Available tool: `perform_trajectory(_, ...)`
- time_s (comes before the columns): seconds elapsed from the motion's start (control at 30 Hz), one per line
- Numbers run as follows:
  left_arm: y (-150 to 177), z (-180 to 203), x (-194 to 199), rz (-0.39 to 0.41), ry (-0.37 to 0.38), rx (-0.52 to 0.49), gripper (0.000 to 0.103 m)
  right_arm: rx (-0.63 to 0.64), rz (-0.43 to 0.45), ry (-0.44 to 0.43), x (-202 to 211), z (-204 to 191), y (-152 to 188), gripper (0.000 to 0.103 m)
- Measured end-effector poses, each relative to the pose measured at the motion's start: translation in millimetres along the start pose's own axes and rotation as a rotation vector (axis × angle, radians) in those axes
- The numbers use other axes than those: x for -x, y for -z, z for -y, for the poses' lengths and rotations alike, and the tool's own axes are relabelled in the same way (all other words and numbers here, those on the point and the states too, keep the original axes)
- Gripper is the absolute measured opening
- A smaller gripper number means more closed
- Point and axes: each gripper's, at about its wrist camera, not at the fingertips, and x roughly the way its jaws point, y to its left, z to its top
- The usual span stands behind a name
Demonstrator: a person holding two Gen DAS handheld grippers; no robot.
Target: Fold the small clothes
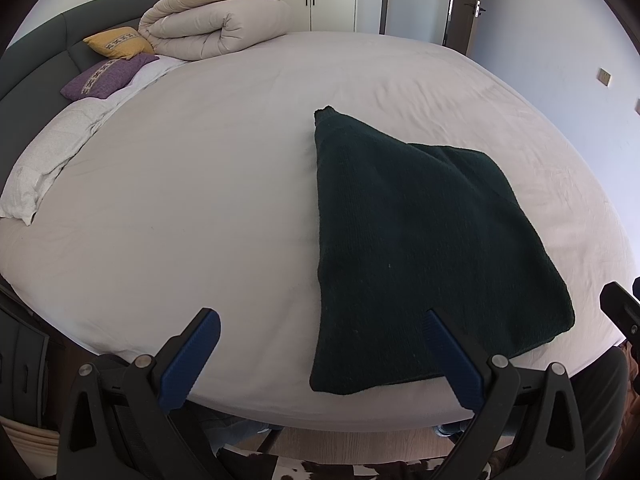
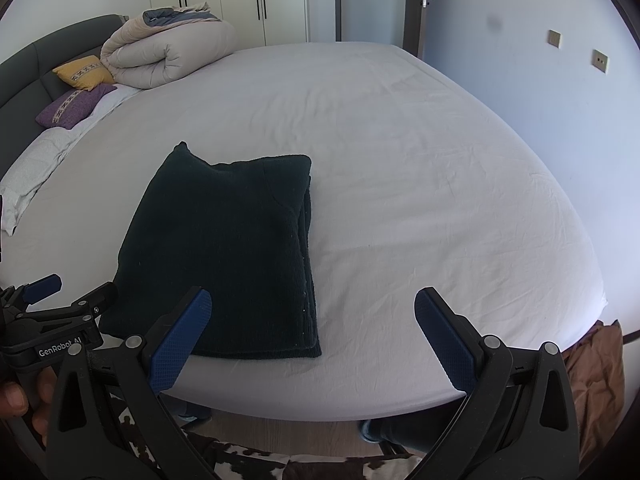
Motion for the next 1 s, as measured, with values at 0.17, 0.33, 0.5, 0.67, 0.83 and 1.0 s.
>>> perform_trajectory(0.17,0.1,-0.6,-0.1,0.0,0.001,-0.001,0.103,0.0,0.0,0.0,-0.5,-0.3,0.7,0.103)
perform_trajectory(0.33,0.4,-0.6,0.2,0.0,0.001,-0.001,0.103,0.0,0.0,0.0,-0.7,-0.6,0.8,0.103)
perform_trajectory(0.5,-0.1,-0.6,-0.1,0.0,0.0,-0.002,0.103,0.0,0.0,-0.001,-0.7,-0.9,1.1,0.103)
perform_trajectory(0.67,0.0,-0.4,0.0,0.0,0.001,-0.002,0.103,-0.001,0.0,-0.001,-0.6,0.0,0.4,0.103)
perform_trajectory(0.83,-0.2,-0.3,0.0,-0.002,0.001,-0.003,0.103,-0.002,0.001,-0.001,-1.2,-0.1,0.5,0.103)
perform_trajectory(1.0,0.0,0.2,0.2,-0.001,0.001,-0.002,0.103,-0.002,0.002,-0.003,-3.4,-2.3,2.1,0.103)
